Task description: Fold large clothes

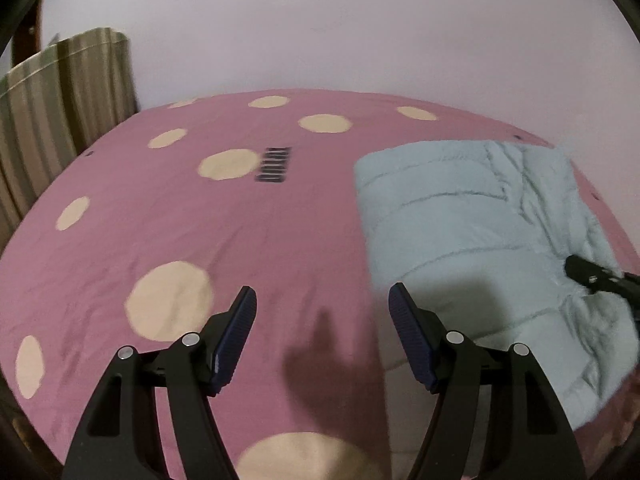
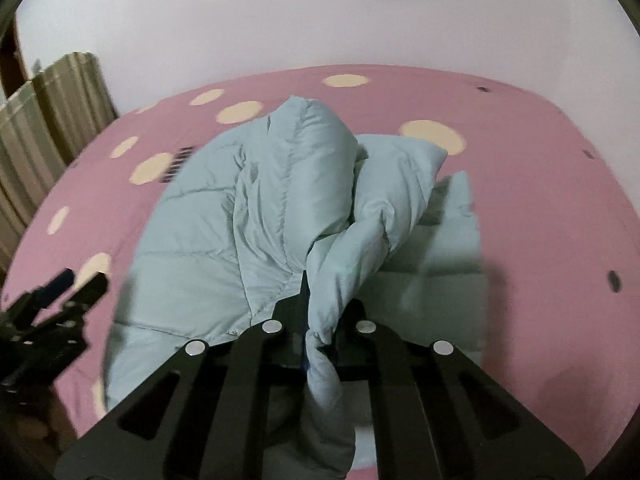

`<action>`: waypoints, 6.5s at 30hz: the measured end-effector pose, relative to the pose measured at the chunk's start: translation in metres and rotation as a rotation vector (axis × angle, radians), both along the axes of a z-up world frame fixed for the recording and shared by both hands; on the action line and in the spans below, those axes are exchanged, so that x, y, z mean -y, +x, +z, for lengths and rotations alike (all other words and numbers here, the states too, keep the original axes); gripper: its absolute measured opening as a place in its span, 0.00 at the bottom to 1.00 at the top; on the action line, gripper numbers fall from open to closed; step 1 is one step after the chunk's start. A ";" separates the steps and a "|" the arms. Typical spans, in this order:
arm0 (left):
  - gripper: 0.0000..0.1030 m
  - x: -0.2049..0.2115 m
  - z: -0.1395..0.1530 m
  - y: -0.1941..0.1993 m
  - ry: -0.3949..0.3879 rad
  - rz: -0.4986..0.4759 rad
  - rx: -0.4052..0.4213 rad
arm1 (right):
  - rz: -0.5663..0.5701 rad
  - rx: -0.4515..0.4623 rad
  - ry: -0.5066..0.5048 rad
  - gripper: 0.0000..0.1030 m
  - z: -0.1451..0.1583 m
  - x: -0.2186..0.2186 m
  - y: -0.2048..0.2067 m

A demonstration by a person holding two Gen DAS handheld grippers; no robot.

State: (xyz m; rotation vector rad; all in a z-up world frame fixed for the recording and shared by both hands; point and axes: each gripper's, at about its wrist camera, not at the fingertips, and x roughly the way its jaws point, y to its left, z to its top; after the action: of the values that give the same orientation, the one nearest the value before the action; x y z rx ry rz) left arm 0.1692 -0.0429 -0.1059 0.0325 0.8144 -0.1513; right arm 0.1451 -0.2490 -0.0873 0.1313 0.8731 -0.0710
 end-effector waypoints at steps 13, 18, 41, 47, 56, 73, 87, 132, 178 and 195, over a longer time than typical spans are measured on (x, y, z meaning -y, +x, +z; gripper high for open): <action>0.68 0.070 -0.057 0.016 0.127 -0.121 -0.089 | -0.054 -0.118 0.079 0.07 -0.073 0.053 0.007; 0.64 0.075 -0.057 0.015 0.153 -0.117 -0.073 | -0.063 -0.115 0.080 0.13 -0.068 0.052 0.009; 0.65 0.067 -0.048 0.005 0.080 -0.115 -0.081 | 0.008 -0.140 0.011 0.15 -0.052 0.020 -0.037; 0.66 0.068 -0.072 0.016 0.032 -0.123 -0.136 | -0.001 -0.154 0.014 0.14 -0.080 0.022 -0.031; 0.65 0.073 -0.073 0.013 0.065 -0.132 -0.110 | -0.029 -0.128 0.020 0.14 -0.084 0.019 -0.034; 0.65 0.059 -0.016 0.004 0.046 -0.120 -0.025 | -0.039 0.003 0.003 0.22 -0.018 0.013 -0.057; 0.65 0.079 0.004 0.062 0.050 -0.109 -0.023 | -0.028 0.038 -0.010 0.23 0.008 0.012 0.020; 0.63 0.136 -0.064 0.112 0.238 -0.142 -0.079 | -0.132 -0.096 0.015 0.35 -0.082 0.059 0.069; 0.62 0.108 -0.074 0.079 -0.022 -0.175 -0.220 | -0.091 -0.068 0.319 0.43 -0.126 0.117 0.023; 0.57 0.060 -0.068 0.100 -0.005 -0.082 -0.193 | 0.009 -0.048 0.336 0.29 -0.114 0.051 0.068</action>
State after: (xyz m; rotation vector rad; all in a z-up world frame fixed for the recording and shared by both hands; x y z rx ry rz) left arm 0.2690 -0.1024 -0.1744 0.0470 1.0061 -0.2369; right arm 0.2134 -0.3002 -0.2010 0.4409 0.9282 0.0825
